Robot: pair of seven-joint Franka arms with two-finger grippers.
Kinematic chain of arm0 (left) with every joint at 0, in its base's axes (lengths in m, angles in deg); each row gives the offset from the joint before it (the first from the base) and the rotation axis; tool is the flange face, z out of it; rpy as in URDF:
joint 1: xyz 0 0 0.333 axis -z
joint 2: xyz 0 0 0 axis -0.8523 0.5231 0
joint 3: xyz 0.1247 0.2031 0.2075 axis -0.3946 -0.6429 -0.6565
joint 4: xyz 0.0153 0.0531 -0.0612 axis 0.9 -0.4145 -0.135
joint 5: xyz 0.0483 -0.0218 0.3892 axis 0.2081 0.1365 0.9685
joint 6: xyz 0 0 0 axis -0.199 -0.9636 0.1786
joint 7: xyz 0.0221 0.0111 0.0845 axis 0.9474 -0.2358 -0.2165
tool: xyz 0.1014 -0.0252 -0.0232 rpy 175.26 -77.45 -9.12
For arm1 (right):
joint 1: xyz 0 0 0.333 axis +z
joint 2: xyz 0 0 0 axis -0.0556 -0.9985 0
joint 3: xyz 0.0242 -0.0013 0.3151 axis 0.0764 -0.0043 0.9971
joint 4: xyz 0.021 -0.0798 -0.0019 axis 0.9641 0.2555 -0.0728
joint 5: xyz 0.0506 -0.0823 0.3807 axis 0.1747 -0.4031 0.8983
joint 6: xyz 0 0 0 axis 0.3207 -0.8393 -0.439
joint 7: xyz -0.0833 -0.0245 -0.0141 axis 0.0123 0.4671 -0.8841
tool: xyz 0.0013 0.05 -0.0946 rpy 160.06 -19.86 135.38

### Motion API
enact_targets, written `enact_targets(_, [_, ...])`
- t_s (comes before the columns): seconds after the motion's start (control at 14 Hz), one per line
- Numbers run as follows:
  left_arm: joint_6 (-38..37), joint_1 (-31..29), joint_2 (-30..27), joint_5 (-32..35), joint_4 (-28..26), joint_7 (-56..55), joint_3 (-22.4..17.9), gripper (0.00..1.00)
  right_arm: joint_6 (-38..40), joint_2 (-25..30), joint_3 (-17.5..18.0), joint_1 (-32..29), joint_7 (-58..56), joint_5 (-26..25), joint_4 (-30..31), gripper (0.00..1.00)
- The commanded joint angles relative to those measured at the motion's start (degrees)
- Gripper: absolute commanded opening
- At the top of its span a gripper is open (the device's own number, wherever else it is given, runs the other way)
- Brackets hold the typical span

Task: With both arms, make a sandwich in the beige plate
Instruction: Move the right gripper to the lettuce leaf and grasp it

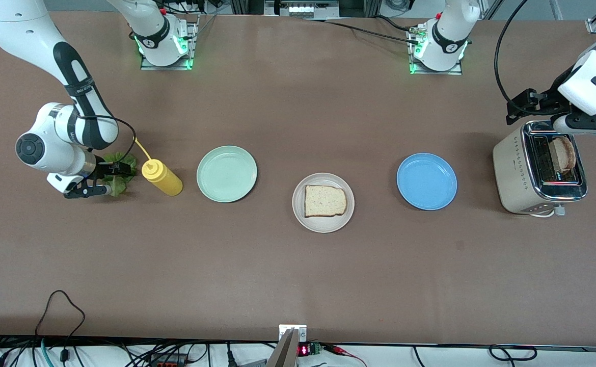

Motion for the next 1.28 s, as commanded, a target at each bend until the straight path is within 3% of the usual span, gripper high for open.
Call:
enact_targets(0.0, [-1.39,-0.23,0.50,-0.62,1.71,0.31,0.33,1.00,-1.09,0.97,1.36,-0.77,0.70,-0.46,1.31,0.48])
enact_targets(0.14, [-2.44,-0.23,0.58,-0.62,1.89,0.13,0.33,1.00,-1.00,1.15,1.36,-0.77,0.09,-0.46,1.13,0.30])
enact_targets(0.5, [-2.36,-0.23,0.58,-0.62,1.97,-0.14,0.50,1.00,-0.83,2.02,1.36,-0.77,-0.26,-0.90,0.70,0.14])
enact_targets(0.71, [-2.62,-0.23,0.58,-0.62,1.89,0.30,0.50,1.00,0.65,3.17,1.45,-0.77,-3.77,-0.90,-0.97,0.11])
enact_targets(1.0, [-2.62,-0.23,0.58,-0.62,1.97,-0.05,0.50,1.00,8.64,4.84,1.80,-0.69,-10.36,-0.90,-8.43,0.10])
enact_targets(1.21, [-2.79,-0.32,0.58,-0.62,1.89,0.04,0.15,1.00,15.76,6.15,5.04,-0.25,-14.14,-0.90,-15.28,0.10])
